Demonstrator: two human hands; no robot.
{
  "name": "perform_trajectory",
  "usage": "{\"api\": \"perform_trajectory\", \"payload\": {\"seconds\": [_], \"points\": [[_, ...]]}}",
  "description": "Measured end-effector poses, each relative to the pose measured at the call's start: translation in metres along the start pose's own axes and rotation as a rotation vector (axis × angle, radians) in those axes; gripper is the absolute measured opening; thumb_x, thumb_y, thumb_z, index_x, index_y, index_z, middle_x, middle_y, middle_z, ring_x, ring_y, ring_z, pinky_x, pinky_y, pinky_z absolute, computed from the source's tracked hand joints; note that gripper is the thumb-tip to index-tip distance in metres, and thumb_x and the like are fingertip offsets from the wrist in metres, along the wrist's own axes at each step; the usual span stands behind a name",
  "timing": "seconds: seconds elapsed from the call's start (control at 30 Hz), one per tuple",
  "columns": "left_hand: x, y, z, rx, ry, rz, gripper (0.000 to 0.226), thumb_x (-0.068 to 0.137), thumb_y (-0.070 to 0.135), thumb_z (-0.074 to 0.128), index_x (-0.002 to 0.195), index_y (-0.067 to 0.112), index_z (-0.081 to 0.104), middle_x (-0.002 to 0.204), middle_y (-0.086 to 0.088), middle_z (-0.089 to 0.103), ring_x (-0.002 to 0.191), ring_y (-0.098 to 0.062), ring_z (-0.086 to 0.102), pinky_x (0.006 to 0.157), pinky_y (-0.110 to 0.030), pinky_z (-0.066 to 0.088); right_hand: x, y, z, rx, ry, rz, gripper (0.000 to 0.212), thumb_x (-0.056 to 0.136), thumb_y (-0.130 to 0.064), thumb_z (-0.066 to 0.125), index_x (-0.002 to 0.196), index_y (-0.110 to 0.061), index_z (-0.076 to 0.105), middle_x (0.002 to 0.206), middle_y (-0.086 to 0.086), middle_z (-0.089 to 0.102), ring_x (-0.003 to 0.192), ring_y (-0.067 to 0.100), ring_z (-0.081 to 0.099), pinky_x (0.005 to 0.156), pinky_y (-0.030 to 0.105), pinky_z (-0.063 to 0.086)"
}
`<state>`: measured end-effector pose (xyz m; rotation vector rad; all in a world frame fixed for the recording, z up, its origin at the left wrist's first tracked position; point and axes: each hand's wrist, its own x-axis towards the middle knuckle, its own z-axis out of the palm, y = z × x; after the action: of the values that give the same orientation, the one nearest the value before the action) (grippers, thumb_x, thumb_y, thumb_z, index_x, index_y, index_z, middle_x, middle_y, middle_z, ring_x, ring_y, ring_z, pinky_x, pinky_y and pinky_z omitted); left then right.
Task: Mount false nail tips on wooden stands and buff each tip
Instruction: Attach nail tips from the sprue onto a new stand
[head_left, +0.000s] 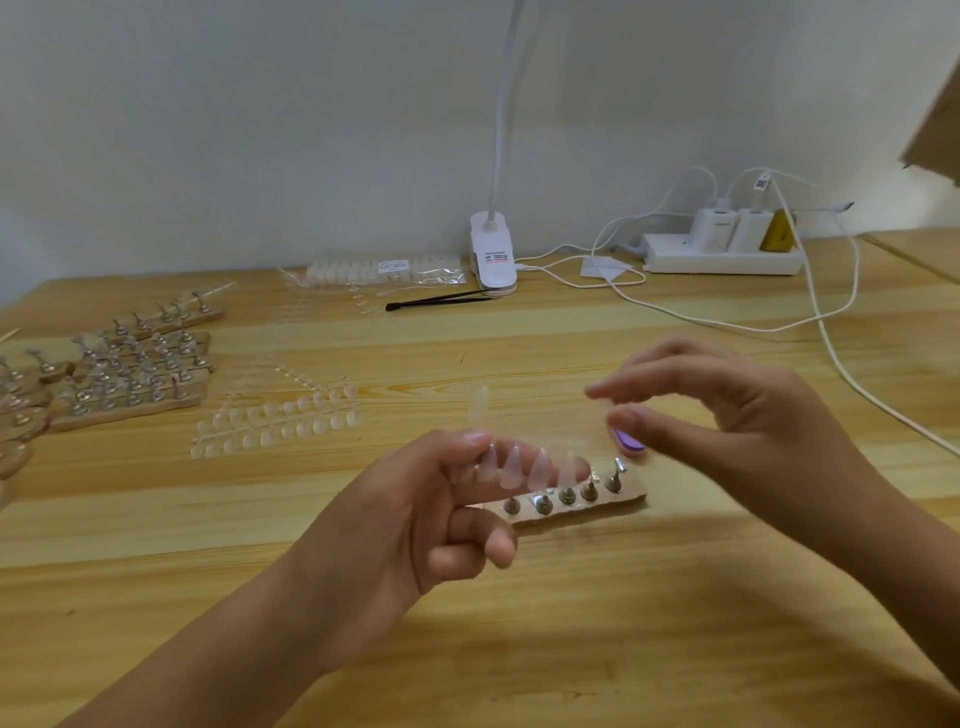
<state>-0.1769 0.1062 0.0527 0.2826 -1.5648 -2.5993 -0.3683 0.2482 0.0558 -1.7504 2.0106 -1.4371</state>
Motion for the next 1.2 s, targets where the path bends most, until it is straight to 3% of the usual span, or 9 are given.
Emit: {"api": "perform_trajectory", "payload": {"seconds": [0.1,0.2,0.3,0.73,0.83,0.9,1.0,1.07,1.2], "points": [[-0.001,-0.002,-0.001,0.13,-0.013,0.017,0.029,0.084,0.037,0.051,0.081,0.022,0.076,0.098,-0.002,0.073,0.05,-0.007,0.059,0.038,-0.009,0.034,0.002,0.012,-0.006,-0.109,-0.045,0.004,0.02,0.077,-0.039,0.069,0.095,-0.033,0.074,0.095,-0.015,0.065,0.096,0.008,0.063,0.081,0.009,0.044],[0.0,-0.004,-0.003,0.16,-0.035,0.025,0.032,0.087,0.037,0.048,0.084,0.021,0.075,0.103,-0.009,0.074,0.049,-0.008,0.058,0.039,-0.009,0.034,0.0,0.025,-0.001,-0.173,-0.179,0.036,0.022,0.074,-0.049,0.067,0.093,-0.039,0.073,0.099,-0.019,0.061,0.105,0.01,0.056,0.09,0.019,0.041],[0.001,-0.005,-0.005,0.189,-0.046,0.029,0.032,0.086,0.04,0.048,0.085,0.022,0.075,0.104,-0.011,0.074,0.049,-0.007,0.057,0.04,-0.01,0.035,-0.001,0.032,0.002,-0.169,-0.232,0.054,0.023,0.072,-0.055,0.066,0.089,-0.042,0.073,0.102,-0.02,0.059,0.109,0.01,0.052,0.092,0.017,0.036],[0.001,-0.008,-0.009,0.226,-0.048,0.014,0.033,0.083,0.039,0.052,0.089,0.014,0.073,0.106,-0.014,0.073,0.048,-0.007,0.054,0.043,-0.012,0.036,-0.002,0.032,0.006,-0.167,-0.272,0.01,0.019,0.075,-0.053,0.063,0.09,-0.044,0.07,0.104,-0.02,0.059,0.105,0.005,0.049,0.083,0.014,0.04],[0.002,-0.009,-0.01,0.229,-0.05,0.005,0.038,0.084,0.037,0.053,0.093,0.004,0.069,0.106,-0.014,0.073,0.047,-0.008,0.055,0.042,-0.012,0.036,-0.002,0.032,0.007,-0.209,-0.278,-0.021,0.016,0.076,-0.051,0.063,0.091,-0.046,0.068,0.099,-0.021,0.059,0.103,0.002,0.048,0.084,0.014,0.038],[0.003,-0.011,-0.009,0.272,-0.062,0.004,0.036,0.086,0.037,0.052,0.093,0.008,0.072,0.105,-0.013,0.073,0.048,-0.006,0.056,0.043,-0.011,0.037,-0.002,0.031,0.005,-0.232,-0.282,-0.012,0.018,0.076,-0.052,0.064,0.093,-0.047,0.068,0.103,-0.023,0.057,0.108,0.003,0.048,0.089,0.015,0.037],[0.003,-0.013,-0.006,0.349,-0.09,-0.011,0.032,0.092,0.035,0.051,0.093,0.013,0.075,0.105,-0.011,0.074,0.049,-0.005,0.058,0.044,-0.009,0.037,-0.001,0.024,0.0,-0.132,-0.205,0.068,0.027,0.077,-0.051,0.066,0.102,-0.044,0.069,0.111,-0.021,0.059,0.117,0.006,0.052,0.095,0.019,0.041],[0.003,-0.015,-0.005,0.43,-0.102,-0.027,0.031,0.097,0.031,0.048,0.096,0.014,0.074,0.104,-0.008,0.075,0.05,-0.005,0.059,0.044,-0.01,0.039,-0.001,0.013,-0.002,0.054,-0.121,0.104,0.019,0.083,-0.049,0.067,0.099,-0.04,0.072,0.11,-0.017,0.064,0.112,0.008,0.059,0.09,0.02,0.049],[0.004,-0.022,-0.001,0.5,-0.103,-0.065,0.034,0.096,0.029,0.047,0.101,0.007,0.071,0.1,-0.005,0.076,0.049,-0.006,0.061,0.045,-0.011,0.039,-0.007,-0.011,0.009,0.186,-0.151,0.074,0.02,0.083,-0.047,0.063,0.092,-0.033,0.074,0.108,-0.012,0.065,0.109,0.012,0.062,0.088,0.018,0.048]]}}
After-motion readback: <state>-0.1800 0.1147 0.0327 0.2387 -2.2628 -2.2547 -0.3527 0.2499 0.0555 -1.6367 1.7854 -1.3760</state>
